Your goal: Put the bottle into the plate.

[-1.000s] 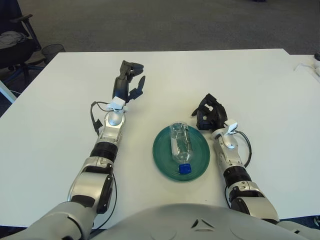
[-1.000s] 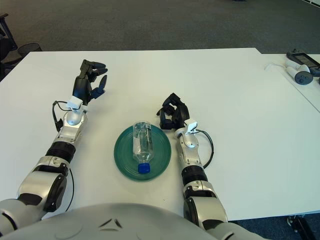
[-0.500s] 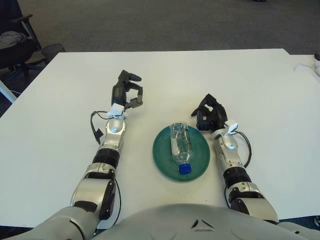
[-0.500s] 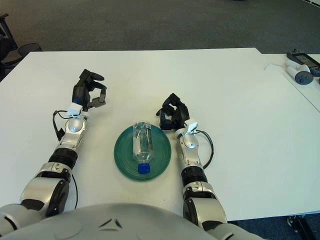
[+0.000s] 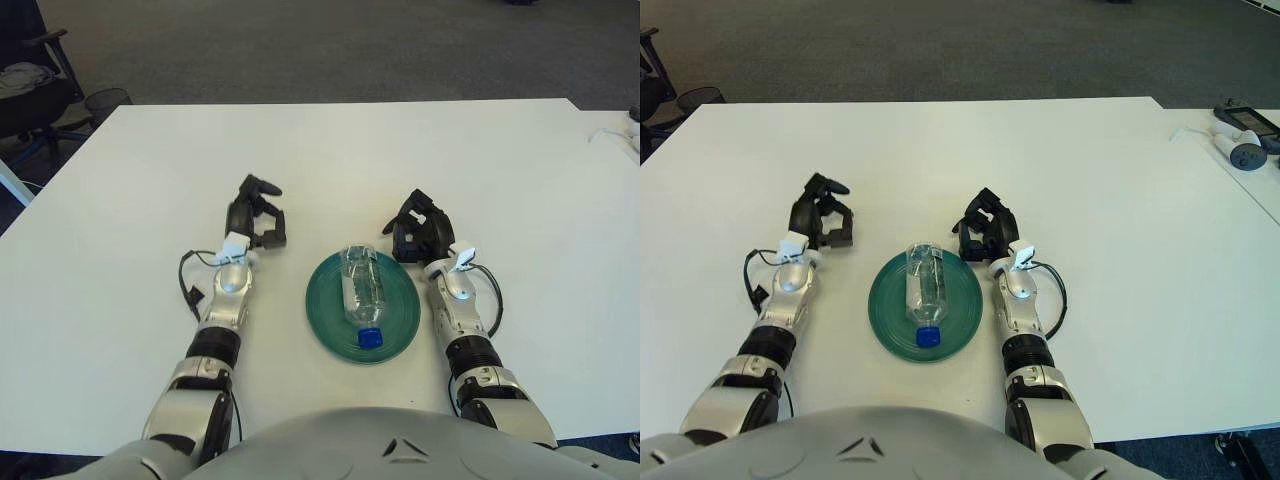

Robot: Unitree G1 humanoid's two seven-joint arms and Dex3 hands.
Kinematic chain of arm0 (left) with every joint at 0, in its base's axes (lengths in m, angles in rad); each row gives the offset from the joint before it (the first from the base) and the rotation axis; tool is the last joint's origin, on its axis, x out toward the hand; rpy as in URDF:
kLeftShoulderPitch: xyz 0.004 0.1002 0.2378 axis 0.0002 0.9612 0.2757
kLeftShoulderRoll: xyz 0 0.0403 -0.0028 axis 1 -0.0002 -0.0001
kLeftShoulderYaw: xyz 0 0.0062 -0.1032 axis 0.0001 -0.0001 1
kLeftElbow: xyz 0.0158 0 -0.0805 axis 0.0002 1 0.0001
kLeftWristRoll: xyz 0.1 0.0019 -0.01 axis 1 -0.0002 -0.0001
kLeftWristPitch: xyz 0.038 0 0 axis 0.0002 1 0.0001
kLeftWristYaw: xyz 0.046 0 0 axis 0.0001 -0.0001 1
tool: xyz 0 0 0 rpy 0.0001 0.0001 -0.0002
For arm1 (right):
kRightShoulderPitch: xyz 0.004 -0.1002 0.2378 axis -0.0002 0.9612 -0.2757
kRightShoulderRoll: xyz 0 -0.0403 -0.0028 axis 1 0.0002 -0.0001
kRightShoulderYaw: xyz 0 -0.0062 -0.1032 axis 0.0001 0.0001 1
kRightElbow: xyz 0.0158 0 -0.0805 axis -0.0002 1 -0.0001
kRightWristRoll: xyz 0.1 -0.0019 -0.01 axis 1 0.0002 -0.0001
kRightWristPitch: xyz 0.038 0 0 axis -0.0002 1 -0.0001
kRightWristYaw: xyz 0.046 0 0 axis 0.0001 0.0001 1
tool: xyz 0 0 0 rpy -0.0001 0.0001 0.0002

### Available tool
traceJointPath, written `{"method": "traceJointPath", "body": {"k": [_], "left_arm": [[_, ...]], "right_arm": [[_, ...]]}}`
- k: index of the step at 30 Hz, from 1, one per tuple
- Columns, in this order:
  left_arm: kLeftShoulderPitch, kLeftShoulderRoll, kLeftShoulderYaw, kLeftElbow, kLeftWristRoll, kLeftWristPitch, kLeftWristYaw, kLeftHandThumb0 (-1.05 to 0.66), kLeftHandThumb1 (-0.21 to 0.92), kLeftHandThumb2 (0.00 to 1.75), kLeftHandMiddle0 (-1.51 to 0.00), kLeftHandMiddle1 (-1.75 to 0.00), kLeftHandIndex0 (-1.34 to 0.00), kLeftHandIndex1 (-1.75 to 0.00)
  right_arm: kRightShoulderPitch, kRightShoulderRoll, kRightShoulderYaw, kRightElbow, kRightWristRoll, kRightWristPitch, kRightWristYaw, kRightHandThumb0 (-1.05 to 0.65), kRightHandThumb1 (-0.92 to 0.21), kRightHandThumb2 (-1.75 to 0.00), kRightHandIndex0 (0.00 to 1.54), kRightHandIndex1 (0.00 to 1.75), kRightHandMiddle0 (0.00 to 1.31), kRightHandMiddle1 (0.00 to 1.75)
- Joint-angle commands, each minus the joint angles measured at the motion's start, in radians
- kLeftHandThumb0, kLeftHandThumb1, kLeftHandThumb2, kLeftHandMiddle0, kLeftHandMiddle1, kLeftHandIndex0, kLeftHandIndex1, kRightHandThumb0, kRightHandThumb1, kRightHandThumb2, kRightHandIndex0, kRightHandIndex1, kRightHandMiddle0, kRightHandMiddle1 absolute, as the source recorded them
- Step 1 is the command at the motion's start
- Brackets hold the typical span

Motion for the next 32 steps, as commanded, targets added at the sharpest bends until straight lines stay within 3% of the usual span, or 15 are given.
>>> {"method": "traceJointPath", "body": {"k": [1,8,14,32], "left_arm": [[0.025,-0.019,0.002,0.021,0.019,0.09,0.036,0.0,0.04,1.62,-0.84,-1.67,-0.59,-1.75],[0.077,-0.041,-0.01,-0.001,0.02,0.112,0.039,0.0,0.0,1.66,-0.86,-1.68,-0.63,-1.75],[0.091,-0.041,-0.023,-0.012,0.045,0.076,0.049,0.0,-0.06,1.73,-0.9,-1.7,-0.67,-1.75],[0.091,-0.072,-0.032,0.015,0.093,-0.008,0.137,0.0,-0.06,1.75,-0.88,-1.74,-0.68,-1.75]], "right_arm": [[0.172,0.041,0.006,0.109,0.009,0.151,-0.018,0.0,-0.09,-1.44,0.87,1.33,0.67,1.75],[0.18,0.038,0.006,0.096,0.004,0.152,-0.028,0.0,-0.13,-1.41,0.83,1.38,0.63,1.75],[0.182,0.031,0.007,0.091,-0.002,0.15,-0.036,0.0,-0.13,-1.42,0.82,1.38,0.64,1.75],[0.181,0.023,-0.004,0.08,0.002,0.143,-0.049,0.0,-0.19,-1.33,0.81,1.34,0.58,1.75]]}}
